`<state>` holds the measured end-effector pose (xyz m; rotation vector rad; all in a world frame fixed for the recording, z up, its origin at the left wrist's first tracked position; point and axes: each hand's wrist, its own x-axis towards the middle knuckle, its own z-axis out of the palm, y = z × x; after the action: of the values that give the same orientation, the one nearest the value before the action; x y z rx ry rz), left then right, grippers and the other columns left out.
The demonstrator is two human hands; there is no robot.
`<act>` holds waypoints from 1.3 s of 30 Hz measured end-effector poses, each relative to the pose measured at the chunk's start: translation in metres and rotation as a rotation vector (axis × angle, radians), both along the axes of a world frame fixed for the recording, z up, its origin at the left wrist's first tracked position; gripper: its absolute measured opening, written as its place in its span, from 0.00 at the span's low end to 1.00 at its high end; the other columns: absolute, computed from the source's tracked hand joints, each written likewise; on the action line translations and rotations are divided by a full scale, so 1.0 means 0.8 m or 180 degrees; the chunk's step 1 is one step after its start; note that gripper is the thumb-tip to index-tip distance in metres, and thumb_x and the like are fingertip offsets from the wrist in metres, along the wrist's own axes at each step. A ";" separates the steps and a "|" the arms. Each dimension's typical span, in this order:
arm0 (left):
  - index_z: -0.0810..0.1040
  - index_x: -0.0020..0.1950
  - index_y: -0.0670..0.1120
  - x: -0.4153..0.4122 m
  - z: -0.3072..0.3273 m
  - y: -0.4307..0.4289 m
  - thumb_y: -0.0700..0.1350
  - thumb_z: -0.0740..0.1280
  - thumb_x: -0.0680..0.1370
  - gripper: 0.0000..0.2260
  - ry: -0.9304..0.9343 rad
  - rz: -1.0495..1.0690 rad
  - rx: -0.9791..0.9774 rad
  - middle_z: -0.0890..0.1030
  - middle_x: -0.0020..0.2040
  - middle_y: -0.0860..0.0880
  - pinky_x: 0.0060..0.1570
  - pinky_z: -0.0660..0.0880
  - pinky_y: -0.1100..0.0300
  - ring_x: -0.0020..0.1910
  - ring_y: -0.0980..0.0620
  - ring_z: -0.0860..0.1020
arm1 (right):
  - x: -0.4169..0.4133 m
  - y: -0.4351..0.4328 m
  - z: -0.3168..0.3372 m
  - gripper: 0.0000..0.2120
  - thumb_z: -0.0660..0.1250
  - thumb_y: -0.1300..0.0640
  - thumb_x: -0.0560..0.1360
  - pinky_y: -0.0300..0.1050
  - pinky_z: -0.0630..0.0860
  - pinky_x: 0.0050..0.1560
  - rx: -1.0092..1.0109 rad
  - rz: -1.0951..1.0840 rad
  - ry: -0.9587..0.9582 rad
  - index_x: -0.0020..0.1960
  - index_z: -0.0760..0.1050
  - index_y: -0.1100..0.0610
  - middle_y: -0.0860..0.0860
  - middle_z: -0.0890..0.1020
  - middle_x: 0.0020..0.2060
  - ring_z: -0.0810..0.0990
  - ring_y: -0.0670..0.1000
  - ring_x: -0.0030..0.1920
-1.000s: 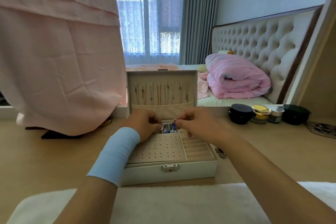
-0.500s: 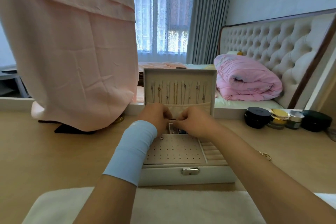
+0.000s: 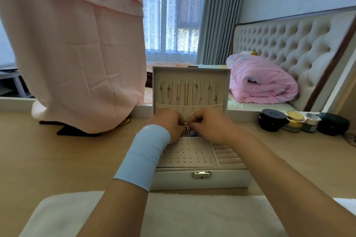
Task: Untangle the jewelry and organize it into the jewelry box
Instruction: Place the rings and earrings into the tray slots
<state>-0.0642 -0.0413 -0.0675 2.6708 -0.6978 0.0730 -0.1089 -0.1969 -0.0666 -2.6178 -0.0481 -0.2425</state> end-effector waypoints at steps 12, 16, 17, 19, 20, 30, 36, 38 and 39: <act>0.79 0.59 0.56 -0.063 -0.002 -0.075 0.49 0.64 0.79 0.10 -0.0268 -0.0792 -0.0475 0.78 0.55 0.57 0.52 0.74 0.61 0.50 0.56 0.76 | -0.097 -0.162 0.005 0.07 0.69 0.54 0.80 0.41 0.76 0.56 -0.0078 -0.0610 0.0439 0.53 0.83 0.45 0.40 0.83 0.50 0.80 0.41 0.52; 0.80 0.58 0.57 -0.079 -0.007 -0.116 0.48 0.63 0.79 0.10 -0.0347 -0.0907 -0.0335 0.78 0.55 0.56 0.55 0.74 0.58 0.52 0.54 0.75 | -0.099 -0.189 -0.017 0.11 0.68 0.57 0.79 0.42 0.80 0.51 -0.0057 -0.0660 0.0667 0.49 0.82 0.41 0.43 0.84 0.49 0.82 0.43 0.48; 0.80 0.57 0.57 -0.082 -0.009 -0.127 0.47 0.62 0.79 0.11 -0.0354 -0.0941 -0.0219 0.78 0.55 0.55 0.55 0.73 0.58 0.53 0.53 0.75 | -0.097 -0.191 -0.021 0.15 0.66 0.61 0.79 0.41 0.80 0.47 -0.0030 -0.0643 0.0723 0.50 0.82 0.41 0.43 0.84 0.48 0.83 0.44 0.47; 0.81 0.56 0.58 -0.084 -0.013 -0.147 0.47 0.62 0.79 0.11 -0.0342 -0.0996 0.0017 0.80 0.55 0.54 0.57 0.73 0.56 0.55 0.51 0.75 | -0.093 -0.192 -0.029 0.25 0.60 0.69 0.78 0.40 0.78 0.43 -0.0068 -0.0580 0.0874 0.55 0.82 0.41 0.44 0.82 0.50 0.82 0.45 0.48; 0.81 0.56 0.58 -0.083 -0.015 -0.154 0.48 0.62 0.78 0.11 -0.0379 -0.1003 0.0153 0.81 0.54 0.53 0.59 0.72 0.54 0.55 0.50 0.75 | -0.091 -0.190 -0.033 0.28 0.59 0.71 0.77 0.39 0.77 0.44 -0.0095 -0.0534 0.0932 0.56 0.82 0.40 0.44 0.80 0.52 0.81 0.43 0.49; 0.82 0.54 0.57 -0.072 -0.011 -0.199 0.46 0.64 0.77 0.10 -0.0156 -0.0897 0.0207 0.81 0.56 0.53 0.59 0.76 0.52 0.56 0.51 0.77 | -0.094 -0.194 -0.035 0.08 0.75 0.53 0.75 0.37 0.71 0.41 -0.0456 -0.0455 0.0620 0.53 0.82 0.44 0.40 0.80 0.49 0.78 0.42 0.47; 0.81 0.55 0.56 -0.066 -0.025 -0.201 0.47 0.66 0.76 0.10 -0.0076 -0.0900 0.0028 0.83 0.53 0.56 0.58 0.76 0.55 0.53 0.53 0.79 | -0.092 -0.212 -0.032 0.08 0.80 0.52 0.68 0.45 0.82 0.51 0.0264 -0.0540 0.0527 0.45 0.85 0.46 0.42 0.85 0.42 0.83 0.41 0.45; 0.80 0.58 0.57 -0.066 -0.028 -0.200 0.50 0.68 0.76 0.11 -0.0025 -0.0937 -0.0099 0.83 0.51 0.58 0.58 0.76 0.55 0.52 0.55 0.79 | -0.095 -0.216 -0.027 0.06 0.79 0.52 0.71 0.43 0.81 0.48 0.0649 -0.0431 0.0392 0.47 0.85 0.49 0.44 0.86 0.42 0.83 0.43 0.44; 0.79 0.59 0.57 -0.066 -0.028 -0.200 0.52 0.69 0.75 0.13 0.0042 -0.0958 -0.0196 0.83 0.50 0.59 0.58 0.76 0.56 0.51 0.56 0.79 | -0.096 -0.217 -0.024 0.06 0.77 0.52 0.73 0.42 0.78 0.44 0.0779 -0.0396 0.0318 0.48 0.85 0.51 0.46 0.86 0.42 0.82 0.43 0.41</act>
<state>-0.1172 -0.2014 -0.0902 2.4755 -1.0655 -0.0035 -0.1855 -0.3706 -0.0858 -2.3873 0.1693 -0.1497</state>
